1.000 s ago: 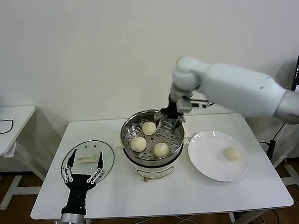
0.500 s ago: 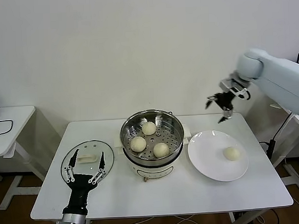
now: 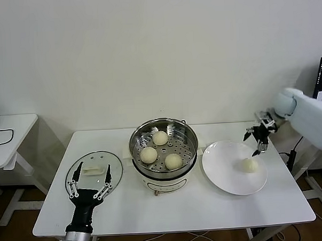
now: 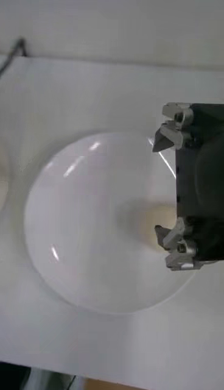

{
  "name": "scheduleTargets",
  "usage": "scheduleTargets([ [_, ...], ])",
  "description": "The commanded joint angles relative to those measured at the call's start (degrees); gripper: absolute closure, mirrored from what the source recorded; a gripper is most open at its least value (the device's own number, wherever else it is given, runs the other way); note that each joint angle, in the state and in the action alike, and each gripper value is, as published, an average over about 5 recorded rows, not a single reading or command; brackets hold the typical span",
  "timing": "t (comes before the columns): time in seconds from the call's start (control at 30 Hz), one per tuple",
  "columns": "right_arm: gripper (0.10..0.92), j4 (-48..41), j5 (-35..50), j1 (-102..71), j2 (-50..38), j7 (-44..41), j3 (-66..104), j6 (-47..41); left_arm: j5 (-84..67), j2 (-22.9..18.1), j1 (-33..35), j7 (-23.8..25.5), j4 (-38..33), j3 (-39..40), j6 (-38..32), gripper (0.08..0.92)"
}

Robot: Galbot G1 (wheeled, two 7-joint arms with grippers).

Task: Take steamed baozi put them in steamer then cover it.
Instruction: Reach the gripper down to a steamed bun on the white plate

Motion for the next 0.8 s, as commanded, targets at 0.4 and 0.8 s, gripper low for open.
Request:
scheduleTargets([
  [0.4,0.203,-6.13,-4.8,-7.5,3.91,2.64,3.81,-0.59,-0.01,-0.02,0.43,0.09,-0.18,-0.76,0.1,0.177],
  [0.8,0.203,-6.95,-5.98,-8.0,4.6,2.19,3.9,-0.59,-0.02,-0.15,0.28,0.09,0.14,-0.77,-0.06,0.177],
])
